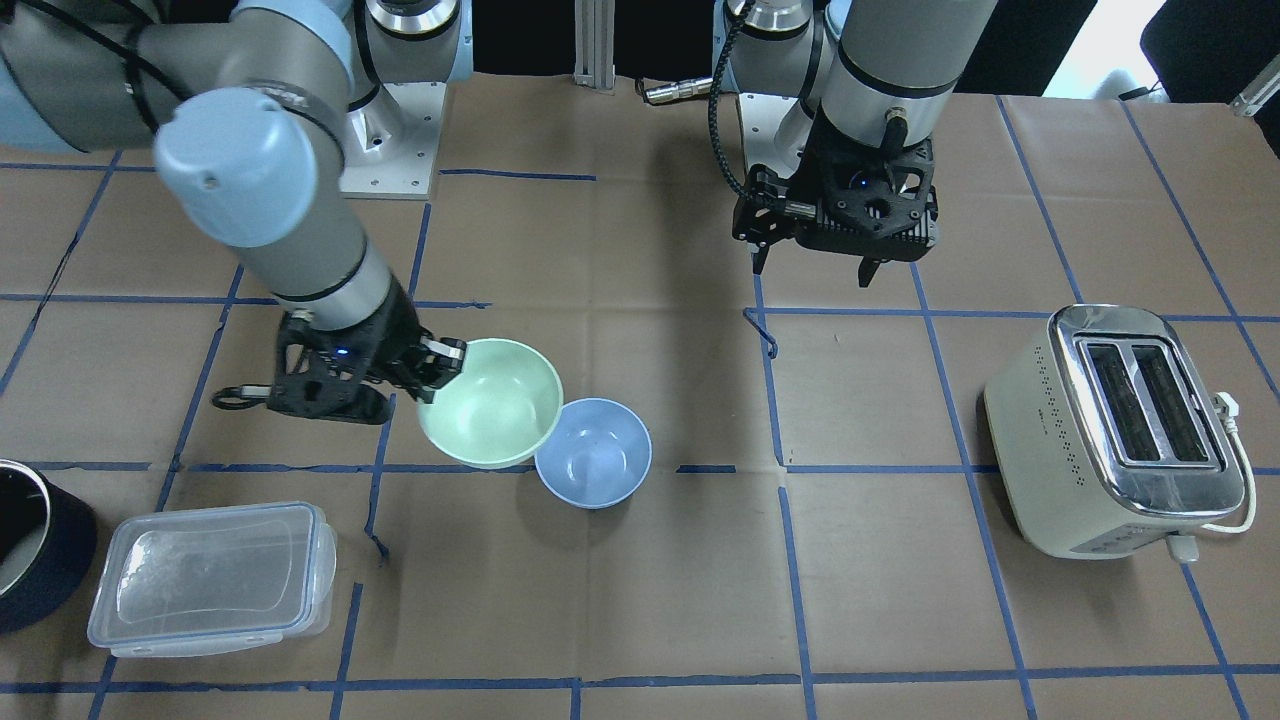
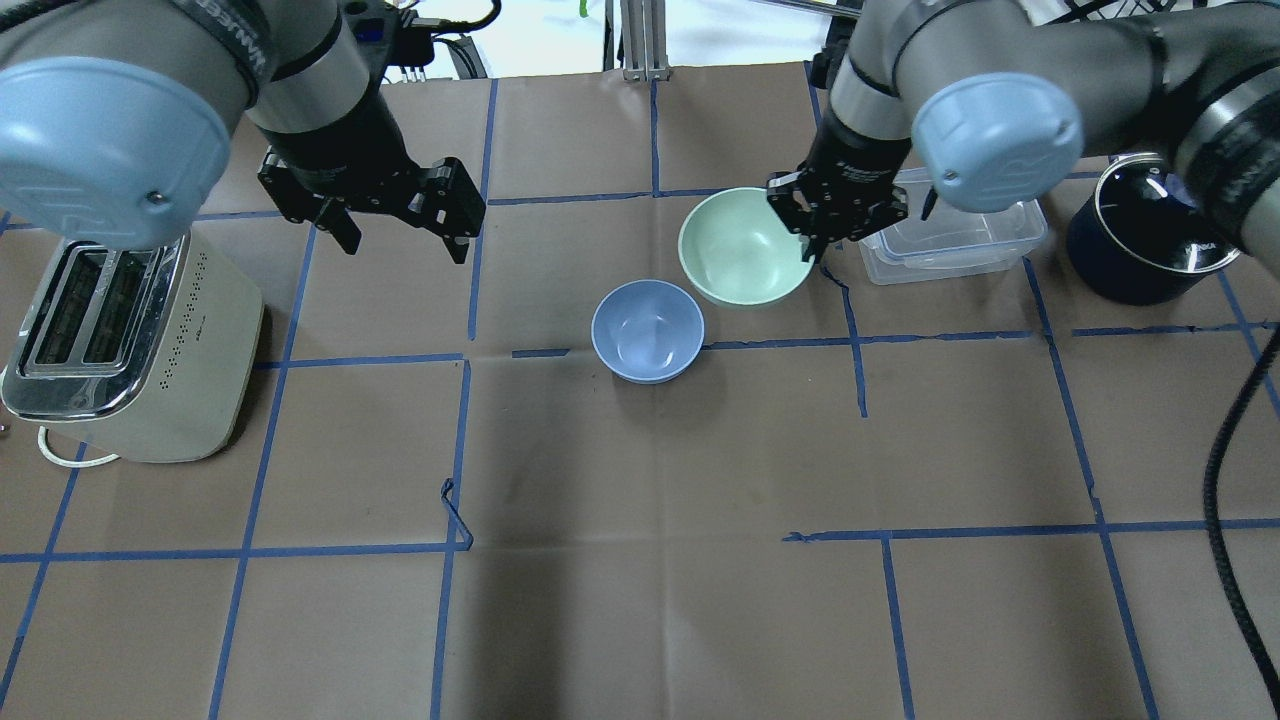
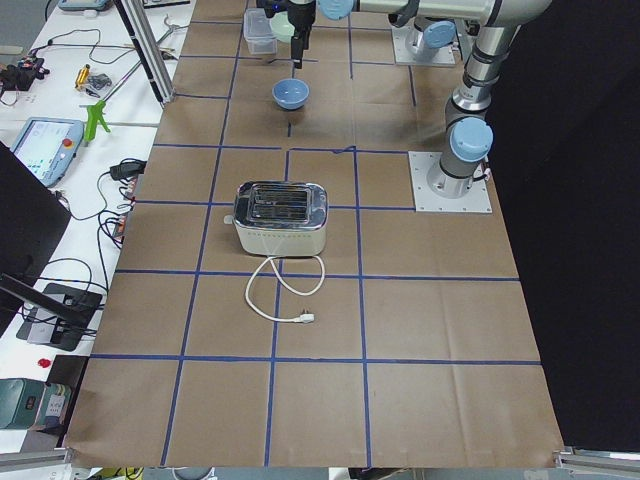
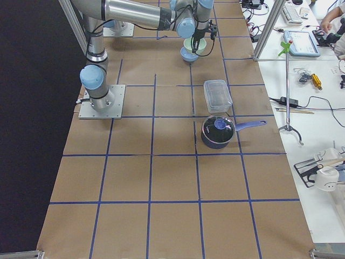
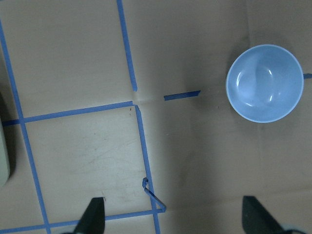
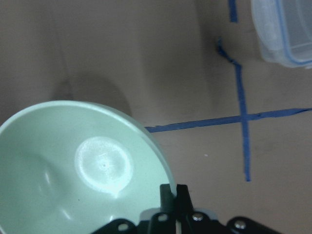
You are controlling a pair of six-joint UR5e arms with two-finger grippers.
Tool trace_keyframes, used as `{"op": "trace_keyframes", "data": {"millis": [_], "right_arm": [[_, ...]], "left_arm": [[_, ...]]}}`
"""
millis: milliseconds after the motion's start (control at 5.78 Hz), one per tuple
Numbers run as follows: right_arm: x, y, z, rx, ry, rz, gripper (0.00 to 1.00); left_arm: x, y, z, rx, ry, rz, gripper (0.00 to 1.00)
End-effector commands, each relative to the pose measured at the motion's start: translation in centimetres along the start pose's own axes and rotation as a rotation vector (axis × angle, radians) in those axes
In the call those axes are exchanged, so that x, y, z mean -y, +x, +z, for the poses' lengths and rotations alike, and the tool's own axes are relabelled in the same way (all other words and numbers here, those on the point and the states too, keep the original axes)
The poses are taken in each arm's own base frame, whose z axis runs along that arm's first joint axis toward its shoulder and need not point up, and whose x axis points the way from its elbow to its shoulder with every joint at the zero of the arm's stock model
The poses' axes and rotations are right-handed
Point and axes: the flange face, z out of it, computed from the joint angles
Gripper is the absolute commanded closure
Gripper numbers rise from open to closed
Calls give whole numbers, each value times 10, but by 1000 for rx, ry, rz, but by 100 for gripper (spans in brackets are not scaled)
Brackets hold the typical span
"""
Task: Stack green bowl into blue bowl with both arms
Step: 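Lower green bowl into blue bowl with right gripper while left gripper withdraws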
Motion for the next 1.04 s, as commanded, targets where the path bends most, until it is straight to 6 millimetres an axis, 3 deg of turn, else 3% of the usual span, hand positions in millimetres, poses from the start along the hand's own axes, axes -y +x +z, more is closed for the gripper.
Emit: {"op": "trace_keyframes", "data": {"millis": [0, 346, 519, 692, 865], "right_arm": [[-14, -65, 43, 25, 21, 24, 92], [-10, -62, 87, -4, -40, 20, 92], [-20, -55, 108, -5, -45, 20, 92], [-24, -51, 119, 3, -24, 19, 92], [-23, -51, 117, 6, -10, 17, 92]], "left_arm": [[-4, -11, -6, -7, 3, -21, 2], [-4, -9, -5, -8, 0, -35, 2], [-4, -9, -4, -6, -1, -35, 2], [-4, -9, -4, -6, -1, -35, 2], [-5, -8, -4, -5, -1, -34, 2]]}}
